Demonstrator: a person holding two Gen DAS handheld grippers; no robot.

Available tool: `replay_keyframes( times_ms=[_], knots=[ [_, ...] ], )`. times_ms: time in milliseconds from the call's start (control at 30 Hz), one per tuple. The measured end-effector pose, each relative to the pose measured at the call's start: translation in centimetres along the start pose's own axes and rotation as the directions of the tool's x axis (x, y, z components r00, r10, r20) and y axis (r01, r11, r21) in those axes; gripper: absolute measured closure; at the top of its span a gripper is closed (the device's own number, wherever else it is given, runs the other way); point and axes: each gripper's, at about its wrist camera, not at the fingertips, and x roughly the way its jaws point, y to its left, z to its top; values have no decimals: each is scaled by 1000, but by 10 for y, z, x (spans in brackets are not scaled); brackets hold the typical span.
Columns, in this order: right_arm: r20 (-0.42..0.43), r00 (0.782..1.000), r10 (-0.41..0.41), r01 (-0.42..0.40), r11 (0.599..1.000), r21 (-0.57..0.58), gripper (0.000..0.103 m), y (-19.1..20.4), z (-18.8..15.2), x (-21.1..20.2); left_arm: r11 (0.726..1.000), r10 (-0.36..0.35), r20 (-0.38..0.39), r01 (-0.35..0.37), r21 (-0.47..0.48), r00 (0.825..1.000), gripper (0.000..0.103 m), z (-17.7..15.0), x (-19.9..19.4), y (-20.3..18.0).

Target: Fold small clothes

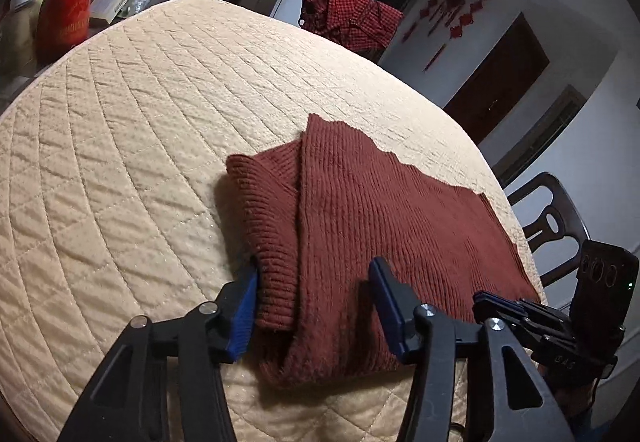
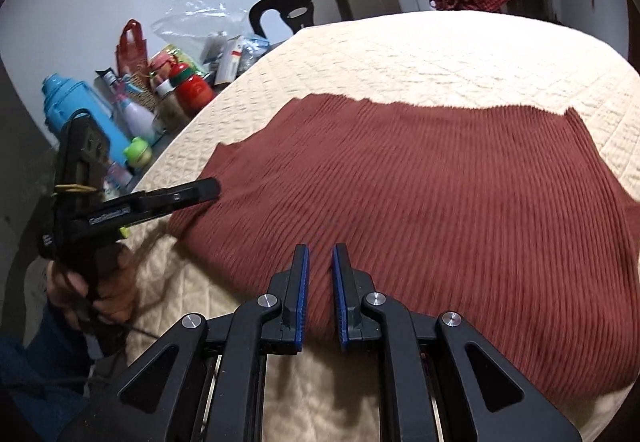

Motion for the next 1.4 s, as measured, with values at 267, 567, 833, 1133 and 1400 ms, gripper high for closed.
replay_keyframes(
  times_ms=[267, 567, 833, 1133, 1400],
  knots=[
    [23, 998, -53, 50, 995, 89, 91, -17, 32, 15, 1000, 6, -9, -7, -27, 1000, 70, 5, 2, 7],
    [-3, 999, -38, 38, 997, 68, 91, -21, 46, 29, 998, -28, 16, 28, -50, 999, 81, 6, -5, 8],
    [65, 998, -6, -1, 993, 116, 91, -34, 0, -30, 983, -183, 69, 184, -17, 981, 83, 29, -26, -28],
    [171, 976, -135, 90, 965, 245, 91, -83, -16, -89, 906, -380, -28, 378, 192, 925, 84, 52, 4, -149],
    [200, 969, -147, 76, 943, 325, 83, -100, -33, -103, 875, -394, -301, 455, 166, 868, 84, 10, 80, -196]
  ],
)
